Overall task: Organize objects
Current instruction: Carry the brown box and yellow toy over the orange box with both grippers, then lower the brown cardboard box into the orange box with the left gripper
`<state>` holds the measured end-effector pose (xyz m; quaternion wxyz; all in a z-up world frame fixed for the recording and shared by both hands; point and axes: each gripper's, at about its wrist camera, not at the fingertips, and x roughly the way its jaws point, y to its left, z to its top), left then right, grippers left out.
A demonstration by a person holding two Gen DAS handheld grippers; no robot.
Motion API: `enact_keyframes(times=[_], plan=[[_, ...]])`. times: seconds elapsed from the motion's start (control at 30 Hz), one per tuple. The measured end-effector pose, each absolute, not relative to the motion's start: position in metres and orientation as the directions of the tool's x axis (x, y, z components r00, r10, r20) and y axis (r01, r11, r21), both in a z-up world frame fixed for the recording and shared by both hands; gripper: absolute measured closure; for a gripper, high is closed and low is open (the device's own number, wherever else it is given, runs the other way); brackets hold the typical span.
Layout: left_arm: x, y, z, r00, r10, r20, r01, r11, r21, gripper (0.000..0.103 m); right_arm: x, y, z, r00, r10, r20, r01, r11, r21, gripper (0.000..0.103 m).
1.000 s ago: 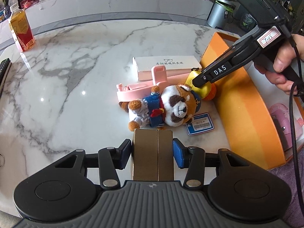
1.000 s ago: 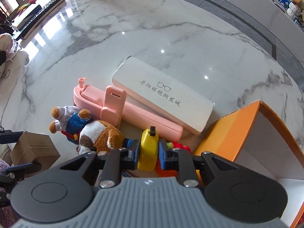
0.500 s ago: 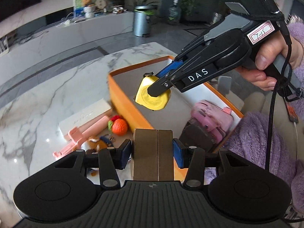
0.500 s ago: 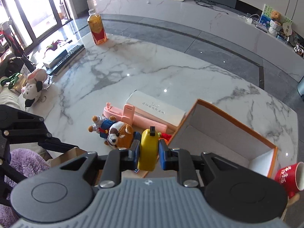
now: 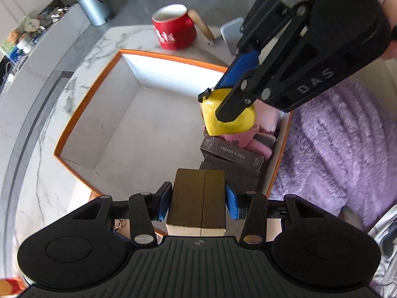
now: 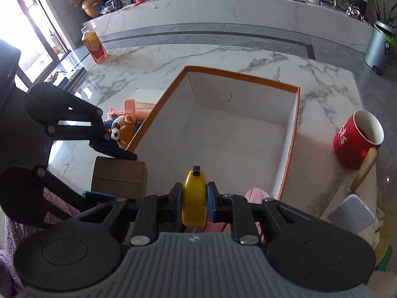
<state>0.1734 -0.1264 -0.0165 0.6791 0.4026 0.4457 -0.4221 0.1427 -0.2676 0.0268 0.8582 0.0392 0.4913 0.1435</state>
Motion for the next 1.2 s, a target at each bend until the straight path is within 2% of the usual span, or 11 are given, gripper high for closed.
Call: enact_keyframes(times=[0.13,0.3,0.67,0.83,1.2], plan=[[0.175,-0.146,-0.034,0.233,-0.124,-0.964,0.950,0.240,0.199,0.051,0.144,-0.279,0.016,0.472,0.316,-0.823,-0.200,0.948,0.249,0.081],[0.176,-0.153,-0.043,0.214,-0.070,-0.974,0.962,0.187,0.198,0.051,0.148,-0.286,0.008,0.473,0.353,-0.807,-0.209,0.935,0.286,0.081],[0.175,-0.147,-0.036,0.151,-0.136,-0.979,0.980,0.151,0.130,0.052,0.147,-0.293,-0.001,0.474,0.375,-0.797,-0.218,0.926,0.307,0.081],[0.170,-0.147,-0.040,0.193,-0.105,-0.975,0.978,0.097,0.184,0.052,0.147,-0.291,0.000,0.475,0.379,-0.794,-0.223,0.925,0.308,0.081],[0.169,-0.148,-0.065,0.255,-0.129,-0.958,0.963,-0.051,0.263,0.052,0.152,-0.282,0.003,0.468,0.383,-0.797,-0.241,0.922,0.302,0.081]])
